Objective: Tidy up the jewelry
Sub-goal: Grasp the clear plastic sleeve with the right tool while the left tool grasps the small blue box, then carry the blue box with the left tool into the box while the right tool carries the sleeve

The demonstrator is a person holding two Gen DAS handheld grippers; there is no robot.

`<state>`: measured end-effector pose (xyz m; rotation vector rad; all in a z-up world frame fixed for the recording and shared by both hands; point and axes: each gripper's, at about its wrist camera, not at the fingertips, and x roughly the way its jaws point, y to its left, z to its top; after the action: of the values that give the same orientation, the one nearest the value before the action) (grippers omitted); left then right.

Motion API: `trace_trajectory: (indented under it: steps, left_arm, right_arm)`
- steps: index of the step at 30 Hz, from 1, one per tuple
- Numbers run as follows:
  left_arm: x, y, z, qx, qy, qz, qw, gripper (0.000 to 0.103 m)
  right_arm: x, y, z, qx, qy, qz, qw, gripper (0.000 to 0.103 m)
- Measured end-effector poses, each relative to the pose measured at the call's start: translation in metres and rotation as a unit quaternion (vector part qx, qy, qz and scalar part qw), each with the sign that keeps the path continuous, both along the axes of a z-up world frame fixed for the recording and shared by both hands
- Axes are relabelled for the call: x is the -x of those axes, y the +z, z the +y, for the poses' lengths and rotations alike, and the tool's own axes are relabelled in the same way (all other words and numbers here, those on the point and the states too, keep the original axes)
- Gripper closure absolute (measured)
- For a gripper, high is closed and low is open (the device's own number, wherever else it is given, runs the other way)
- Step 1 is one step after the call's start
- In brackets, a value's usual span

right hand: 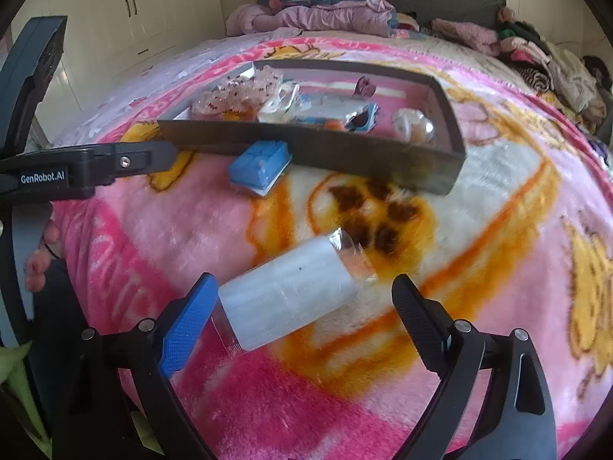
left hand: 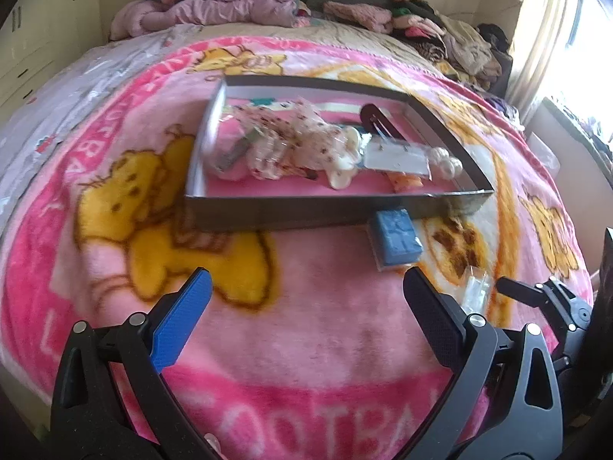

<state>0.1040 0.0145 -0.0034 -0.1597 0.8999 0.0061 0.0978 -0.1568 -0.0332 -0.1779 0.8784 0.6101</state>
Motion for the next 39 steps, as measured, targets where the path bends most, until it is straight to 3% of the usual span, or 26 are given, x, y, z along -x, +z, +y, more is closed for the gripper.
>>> trace_trajectory:
  steps: [4, 8, 11, 14, 17, 23, 25, 39]
  left_arm:
    - [-0.009, -0.005, -0.012, 0.0, -0.014, 0.01, 0.9999, 0.012]
    - [-0.02, -0.01, -0.018, 0.008, -0.021, 0.021, 0.9995, 0.012]
    - [-0.027, -0.014, -0.022, 0.013, -0.023, 0.028, 0.9993, 0.012]
    - [-0.034, -0.018, -0.027, 0.024, -0.029, 0.037, 0.9986, 0.012]
    - [-0.041, -0.022, -0.035, 0.02, -0.037, 0.041, 0.9983, 0.02]
    - [-0.052, -0.033, -0.046, 0.02, -0.043, 0.054, 0.9974, 0.052]
    - [-0.053, -0.032, -0.048, 0.021, -0.047, 0.051, 0.9973, 0.073]
    - [-0.034, 0.007, -0.032, 0.033, -0.045, 0.007, 0.9984, 0.074]
  right_arm:
    - [-0.004, -0.009, 0.002, -0.022, 0.006, 0.02, 1.0, 0.016]
    - [-0.003, -0.013, 0.006, -0.021, 0.021, 0.016, 0.999, 0.052]
    - [-0.003, -0.011, 0.004, -0.024, 0.029, 0.009, 0.999, 0.066]
    - [-0.007, -0.01, -0.003, -0.026, 0.022, 0.005, 0.999, 0.071]
    - [-0.014, -0.007, -0.013, -0.03, 0.006, -0.001, 1.0, 0.072]
    - [-0.028, 0.0, -0.033, -0.036, -0.02, -0.007, 0.999, 0.073]
    - [-0.03, 0.002, -0.038, -0.039, -0.024, -0.009, 0.999, 0.073]
    - [-0.044, 0.029, -0.028, -0.047, -0.011, -0.03, 0.998, 0.073]
